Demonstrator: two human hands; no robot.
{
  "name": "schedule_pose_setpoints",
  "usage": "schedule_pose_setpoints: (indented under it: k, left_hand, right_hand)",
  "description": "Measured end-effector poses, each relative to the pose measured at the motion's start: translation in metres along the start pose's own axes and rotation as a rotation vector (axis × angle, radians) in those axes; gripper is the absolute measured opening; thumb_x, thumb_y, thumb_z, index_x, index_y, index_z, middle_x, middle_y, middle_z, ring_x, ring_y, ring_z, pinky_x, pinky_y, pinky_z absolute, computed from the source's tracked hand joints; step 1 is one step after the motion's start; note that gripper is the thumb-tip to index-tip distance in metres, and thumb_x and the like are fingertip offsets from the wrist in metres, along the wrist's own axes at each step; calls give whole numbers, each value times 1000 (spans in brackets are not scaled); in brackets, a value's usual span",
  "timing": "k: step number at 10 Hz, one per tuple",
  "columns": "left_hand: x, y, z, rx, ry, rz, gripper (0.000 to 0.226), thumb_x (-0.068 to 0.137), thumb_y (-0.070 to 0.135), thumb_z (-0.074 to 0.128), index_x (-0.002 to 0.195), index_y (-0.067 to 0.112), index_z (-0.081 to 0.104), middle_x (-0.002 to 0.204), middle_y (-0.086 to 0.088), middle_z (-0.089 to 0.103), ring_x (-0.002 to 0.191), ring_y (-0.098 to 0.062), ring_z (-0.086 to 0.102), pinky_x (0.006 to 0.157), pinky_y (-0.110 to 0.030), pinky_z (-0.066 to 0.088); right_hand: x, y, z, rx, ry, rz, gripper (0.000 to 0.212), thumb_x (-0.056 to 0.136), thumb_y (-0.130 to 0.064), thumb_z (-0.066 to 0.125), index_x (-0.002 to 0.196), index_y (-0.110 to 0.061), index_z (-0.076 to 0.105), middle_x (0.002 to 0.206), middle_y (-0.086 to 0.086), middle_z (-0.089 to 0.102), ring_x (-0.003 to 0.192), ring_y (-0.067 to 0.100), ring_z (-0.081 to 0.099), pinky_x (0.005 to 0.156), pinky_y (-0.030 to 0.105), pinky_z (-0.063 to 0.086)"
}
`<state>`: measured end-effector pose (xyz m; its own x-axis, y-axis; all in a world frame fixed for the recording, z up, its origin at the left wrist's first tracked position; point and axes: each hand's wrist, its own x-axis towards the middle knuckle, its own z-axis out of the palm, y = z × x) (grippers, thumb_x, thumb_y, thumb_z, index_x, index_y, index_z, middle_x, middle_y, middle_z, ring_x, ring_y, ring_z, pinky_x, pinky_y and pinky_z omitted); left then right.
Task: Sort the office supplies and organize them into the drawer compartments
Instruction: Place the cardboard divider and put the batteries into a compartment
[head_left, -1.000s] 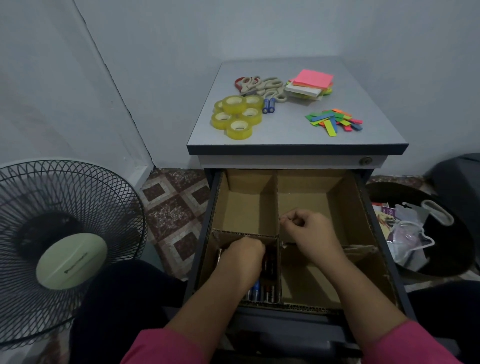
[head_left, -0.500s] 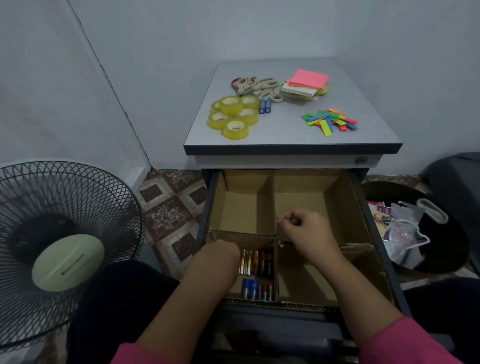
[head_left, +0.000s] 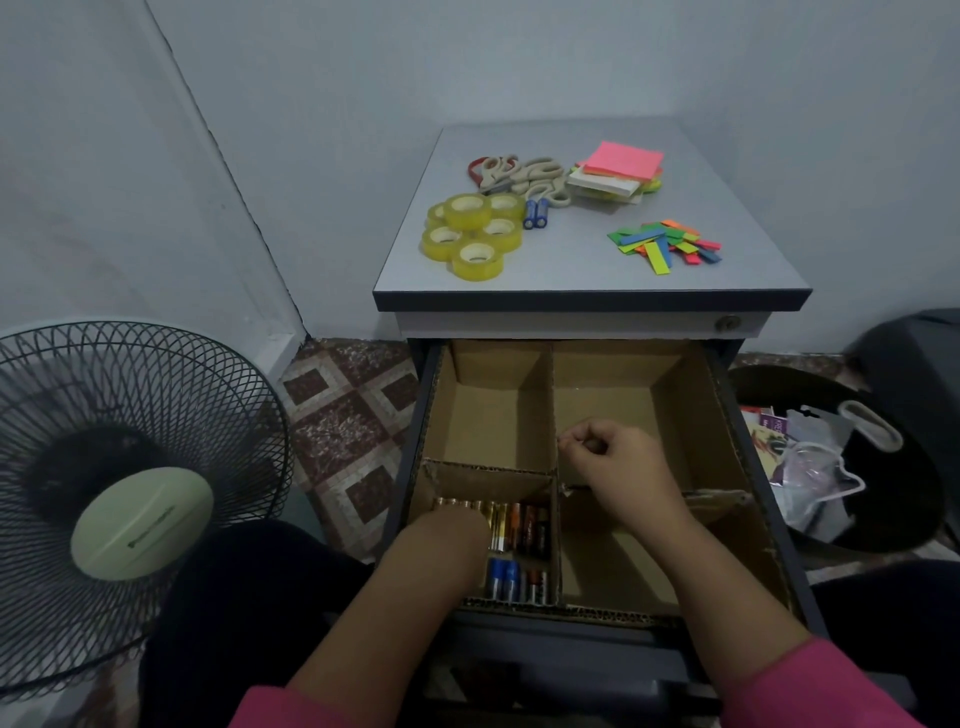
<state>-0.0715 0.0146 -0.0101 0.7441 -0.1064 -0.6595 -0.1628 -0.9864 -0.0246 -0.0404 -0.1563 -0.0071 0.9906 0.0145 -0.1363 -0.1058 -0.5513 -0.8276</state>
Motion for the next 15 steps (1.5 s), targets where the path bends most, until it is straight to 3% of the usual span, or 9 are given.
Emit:
schedule_pose_setpoints:
  k: [3,5,6,7,11,12,13,14,15]
  left_hand:
    - [3,4,5,45,158,-20,29,97,5,43,122,2,56,127,-15,57,117,-29,55,92,-33,44]
    - [14,1,3,-33,17,20,27,95,1,45,117,-1,60,124,-17,58,113,-27,56,91,-30,44]
    - [19,6,4,-31,-5,18,33,97,8,45,128,4,56,132,-14,54,119,-28,53,97,-35,44]
    - [0,7,3,-64,204,40,27,96,9,43,116,6,61,120,-14,60,111,-31,57,90,-37,47]
    - [2,10,-3,-182,223,140,24,94,9,47,110,10,65,113,-10,64,105,-27,60,89,-35,50]
    - [-7,11,-20,-274,169,178,27,98,12,44,117,13,63,119,-7,63,111,-24,58,93,-32,47]
    - [-16,7,-40,-470,139,177,24,100,17,43,115,19,62,113,-4,64,107,-21,60,95,-34,49]
    - [-27,-2,-56,-750,383,190,16,97,23,50,87,32,58,91,4,63,81,-10,62,73,-29,55]
    - [-24,-4,-78,-806,654,273,16,96,23,49,87,30,60,90,8,62,71,-1,55,64,-20,43]
  right_hand:
    - [0,0,0,-24,8,-18,12,94,-29,56,84,-32,61,77,-8,62,74,6,57,63,22,46]
    - [0,0,0,-23,13,-8,10,94,-29,56,88,-29,63,77,-8,60,74,6,56,61,21,43]
    - [0,0,1,-31,15,-5,10,94,-29,56,88,-28,64,76,-8,61,73,6,56,60,21,43]
    - [1,1,1,-27,11,-4,11,94,-29,57,85,-29,63,74,-7,60,70,7,56,60,22,44]
    - [-1,-1,1,-23,16,1,11,94,-27,57,85,-28,63,70,-10,56,67,4,52,56,19,37]
    - [-1,-2,1,-17,30,-6,11,94,-27,57,84,-29,62,71,-11,56,68,3,52,55,18,35]
    - [0,-6,-2,38,96,-58,6,93,-26,57,91,-29,62,90,-12,58,81,0,53,62,13,36]
    - [8,-17,-8,-61,260,-222,16,93,-23,57,108,-25,62,110,-11,53,94,-1,51,72,10,38]
    - [25,-39,-19,-179,418,-401,29,93,-21,56,122,-23,58,123,-10,48,113,1,44,88,11,34]
